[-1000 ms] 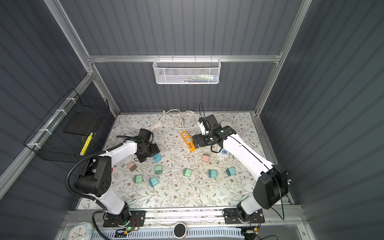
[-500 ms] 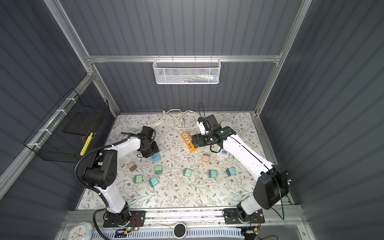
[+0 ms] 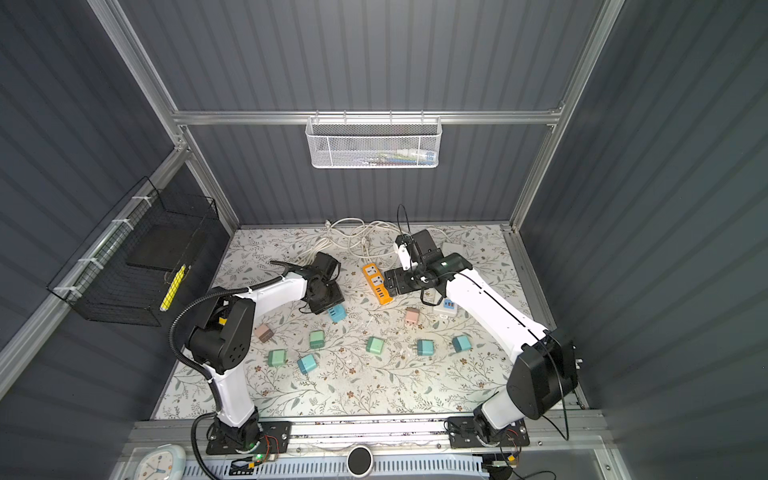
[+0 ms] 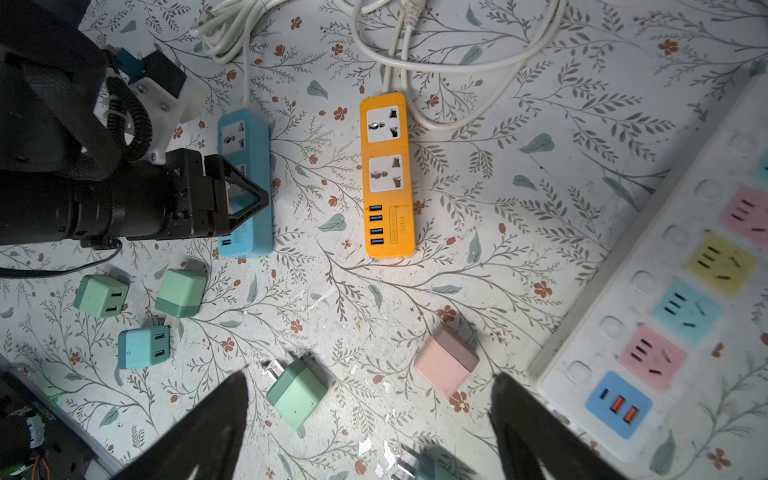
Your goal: Insert the plug
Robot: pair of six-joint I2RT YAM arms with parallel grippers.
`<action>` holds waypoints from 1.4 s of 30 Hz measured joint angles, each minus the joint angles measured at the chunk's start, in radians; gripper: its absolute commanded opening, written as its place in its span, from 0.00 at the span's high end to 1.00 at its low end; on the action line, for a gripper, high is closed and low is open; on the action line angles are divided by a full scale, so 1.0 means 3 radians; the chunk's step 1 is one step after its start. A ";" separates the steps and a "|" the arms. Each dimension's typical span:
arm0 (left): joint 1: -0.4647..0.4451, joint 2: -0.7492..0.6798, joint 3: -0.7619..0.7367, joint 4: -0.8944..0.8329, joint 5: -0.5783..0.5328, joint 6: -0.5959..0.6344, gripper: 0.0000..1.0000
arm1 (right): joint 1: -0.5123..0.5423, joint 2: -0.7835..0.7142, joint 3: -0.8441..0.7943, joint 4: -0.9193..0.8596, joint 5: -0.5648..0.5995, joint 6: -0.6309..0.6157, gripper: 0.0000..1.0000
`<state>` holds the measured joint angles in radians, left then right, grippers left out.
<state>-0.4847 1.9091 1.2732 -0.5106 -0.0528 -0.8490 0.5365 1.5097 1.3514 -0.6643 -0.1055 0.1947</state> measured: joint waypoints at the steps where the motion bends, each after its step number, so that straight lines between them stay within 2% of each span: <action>1: -0.0014 0.0013 0.0015 -0.0009 0.0003 0.0010 0.28 | 0.0000 -0.0031 -0.0022 -0.0004 0.0003 0.0000 0.08; 2: -0.0019 0.0017 0.0033 -0.0027 0.0010 0.0029 0.26 | 0.0000 -0.0055 -0.0032 -0.0011 0.0009 -0.0001 0.07; 4: -0.0017 0.0015 0.0117 -0.0102 0.0043 0.0121 0.15 | 0.0000 -0.0104 -0.0033 -0.0029 0.0033 -0.0003 0.07; 8: -0.0015 -0.0078 0.0375 -0.0249 0.0076 0.0379 0.13 | -0.0001 -0.0183 -0.0032 -0.0071 0.0120 -0.0006 0.08; 11: -0.0013 -0.0409 0.0416 -0.0278 0.0076 0.0598 0.16 | -0.0001 -0.0226 -0.0032 -0.0088 0.0253 0.0018 0.11; 13: -0.0013 -0.0734 0.0366 -0.0273 0.0074 0.0701 0.22 | -0.0001 -0.0247 -0.0047 -0.0067 0.0376 0.0060 0.11; 17: -0.0013 -0.1331 -0.0095 -0.0192 0.0064 0.0745 0.26 | -0.0004 -0.0286 -0.0235 0.0014 0.0456 0.0116 0.11; 19: -0.0014 -0.1450 -0.0257 -0.0365 0.0056 0.0698 0.32 | -0.0003 -0.0271 -0.0303 0.0005 0.0473 0.0165 0.12; 25: -0.0112 -0.1420 -0.0465 -0.0877 -0.0207 0.0699 0.32 | -0.0006 -0.0245 -0.0435 0.0094 0.0460 0.0251 0.11; 31: -0.0252 -0.1380 -0.0479 -0.1142 -0.0238 0.0643 0.32 | -0.0006 -0.0033 -0.0364 0.0164 0.0394 0.0262 0.11; 37: -0.0535 -0.1175 -0.0674 -0.1228 -0.0249 0.0526 0.33 | -0.0006 -0.0032 -0.0399 0.0281 0.0314 0.0356 0.12; 42: -0.0567 -0.1062 -0.0823 -0.1216 -0.0262 0.0481 0.38 | -0.0006 -0.0045 -0.0473 0.0304 0.0292 0.0415 0.14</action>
<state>-0.6548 1.5906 1.0264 -0.8753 -0.1314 -0.7048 0.5346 1.4963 1.2095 -0.5732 -0.0177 0.3191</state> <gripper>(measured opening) 0.641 0.864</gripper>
